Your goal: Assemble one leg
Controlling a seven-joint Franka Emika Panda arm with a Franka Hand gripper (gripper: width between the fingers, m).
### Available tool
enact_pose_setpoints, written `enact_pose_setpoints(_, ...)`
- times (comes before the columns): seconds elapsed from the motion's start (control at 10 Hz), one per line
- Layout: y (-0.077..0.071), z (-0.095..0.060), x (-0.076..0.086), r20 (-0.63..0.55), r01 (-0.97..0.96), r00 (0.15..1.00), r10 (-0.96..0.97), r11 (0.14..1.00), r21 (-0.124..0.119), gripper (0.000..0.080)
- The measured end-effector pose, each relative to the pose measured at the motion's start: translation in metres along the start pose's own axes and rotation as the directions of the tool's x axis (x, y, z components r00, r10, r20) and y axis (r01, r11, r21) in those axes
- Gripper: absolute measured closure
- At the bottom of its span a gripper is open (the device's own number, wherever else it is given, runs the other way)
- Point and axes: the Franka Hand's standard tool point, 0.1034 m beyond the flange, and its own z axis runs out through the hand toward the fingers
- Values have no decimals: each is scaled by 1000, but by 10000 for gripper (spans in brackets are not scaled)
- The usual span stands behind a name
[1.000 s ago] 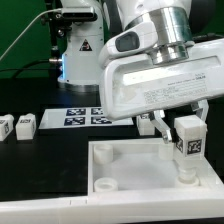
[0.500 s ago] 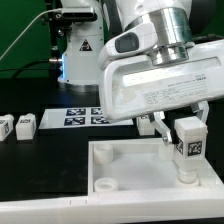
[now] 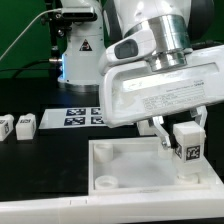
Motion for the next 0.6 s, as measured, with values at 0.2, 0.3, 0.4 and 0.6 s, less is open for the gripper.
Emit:
enact_pose_setpoints(0.2,-1,3,-4,-16,-15,1000,14,1000,-15,508)
enact_pose_setpoints(0.3,-1,3,-4,-23,-9,1000,9,1000,-21,508)
enact_pose_setpoints(0.4,-1,3,-4,-27,-7,1000,6,1000,-25,506)
enact_pose_setpoints(0.6,-1,3,-4,-26,-6,1000,5,1000,-25,506)
